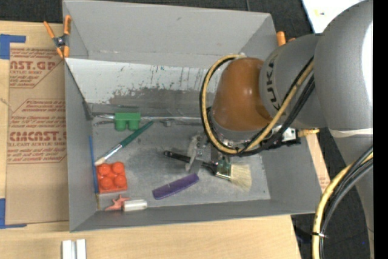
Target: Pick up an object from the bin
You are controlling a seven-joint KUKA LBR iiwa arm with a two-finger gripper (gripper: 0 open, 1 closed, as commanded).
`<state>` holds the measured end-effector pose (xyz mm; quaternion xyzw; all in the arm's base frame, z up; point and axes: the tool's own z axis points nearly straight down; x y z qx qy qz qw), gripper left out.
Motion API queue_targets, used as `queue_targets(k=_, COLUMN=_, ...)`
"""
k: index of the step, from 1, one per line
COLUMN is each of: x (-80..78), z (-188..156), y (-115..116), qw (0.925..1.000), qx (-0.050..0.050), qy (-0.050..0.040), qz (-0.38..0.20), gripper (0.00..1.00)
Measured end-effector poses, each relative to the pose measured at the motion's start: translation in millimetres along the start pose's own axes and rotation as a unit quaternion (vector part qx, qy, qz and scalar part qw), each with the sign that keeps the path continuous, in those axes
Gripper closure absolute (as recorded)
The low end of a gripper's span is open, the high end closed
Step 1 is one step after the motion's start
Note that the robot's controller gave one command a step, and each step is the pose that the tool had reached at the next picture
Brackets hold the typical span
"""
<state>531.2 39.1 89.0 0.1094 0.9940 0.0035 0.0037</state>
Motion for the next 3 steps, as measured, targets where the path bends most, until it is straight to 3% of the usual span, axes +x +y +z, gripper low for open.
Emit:
queue_targets(k=1, x=0.0, z=-10, y=0, qw=1.0, qx=0.0, qy=-0.0001, qz=0.0, gripper=1.0)
queue_targets(k=3, x=0.1, z=-63, y=1, qw=1.0, qx=0.0, qy=0.001, qz=-0.001, gripper=1.0)
